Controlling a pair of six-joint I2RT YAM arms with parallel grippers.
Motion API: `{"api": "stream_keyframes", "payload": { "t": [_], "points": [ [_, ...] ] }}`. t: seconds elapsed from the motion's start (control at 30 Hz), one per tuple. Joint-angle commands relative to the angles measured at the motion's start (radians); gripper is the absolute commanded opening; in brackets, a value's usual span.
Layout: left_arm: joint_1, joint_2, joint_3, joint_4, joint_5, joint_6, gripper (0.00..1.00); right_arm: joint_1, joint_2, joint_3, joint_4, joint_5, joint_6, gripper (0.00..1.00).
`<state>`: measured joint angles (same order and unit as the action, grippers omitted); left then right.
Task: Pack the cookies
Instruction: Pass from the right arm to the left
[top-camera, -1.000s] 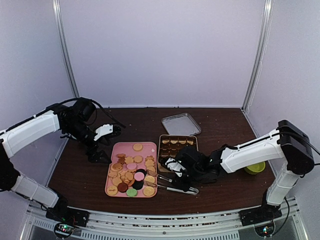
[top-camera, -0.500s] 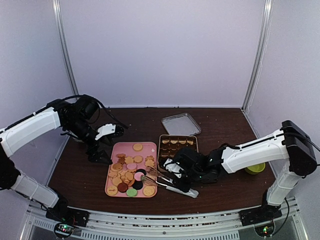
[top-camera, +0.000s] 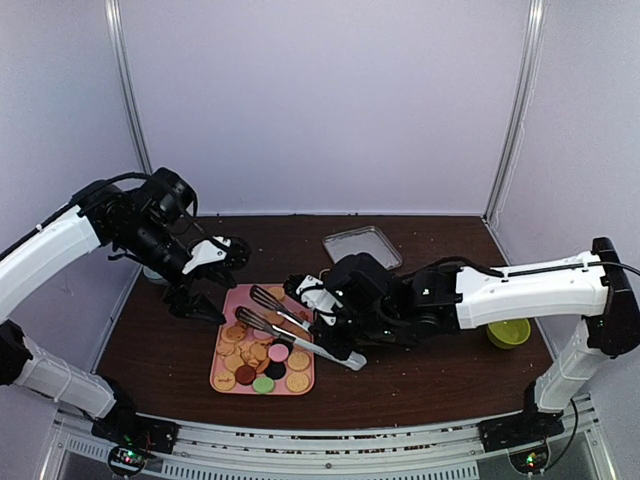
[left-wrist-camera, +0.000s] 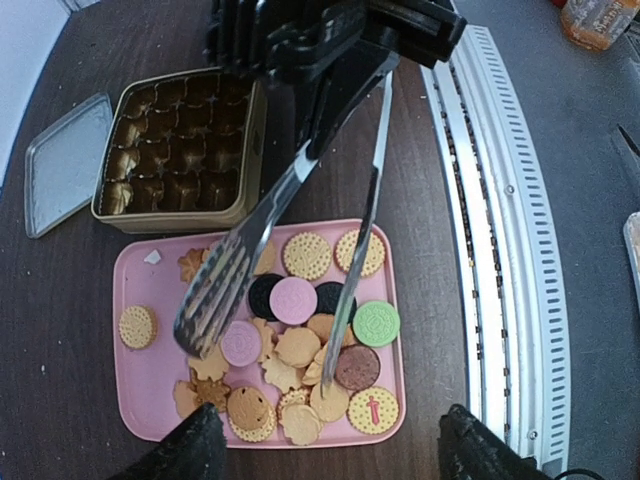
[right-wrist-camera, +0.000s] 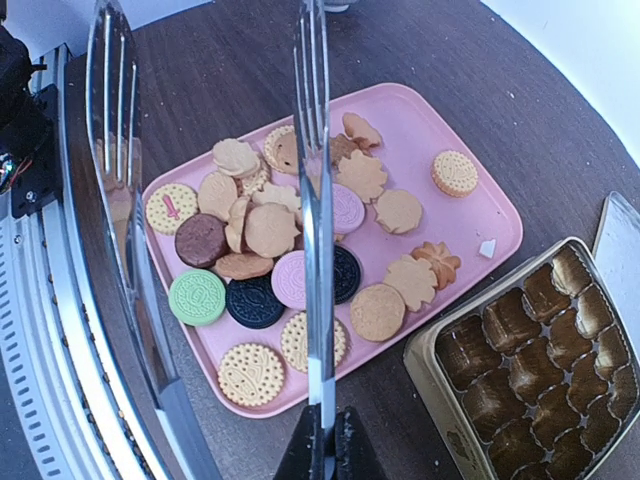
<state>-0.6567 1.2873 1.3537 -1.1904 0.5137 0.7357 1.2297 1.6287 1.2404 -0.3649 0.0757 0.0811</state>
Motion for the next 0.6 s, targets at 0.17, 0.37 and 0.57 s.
{"api": "stream_keyframes", "payload": {
  "t": [0.17,0.37,0.57],
  "points": [
    [-0.087,0.021,-0.031,0.047,-0.088,-0.01,0.57,0.034,0.058,0.059,-0.016,0.034,-0.005,0.0],
    [-0.096,0.035,-0.059,0.067,-0.137,-0.035,0.52,0.037,0.09,0.1,-0.015,0.042,-0.012,0.0],
    [-0.097,0.028,-0.086,0.106,-0.138,-0.066,0.47,0.043,0.108,0.134,-0.012,0.051,-0.02,0.0]
  ]
}}
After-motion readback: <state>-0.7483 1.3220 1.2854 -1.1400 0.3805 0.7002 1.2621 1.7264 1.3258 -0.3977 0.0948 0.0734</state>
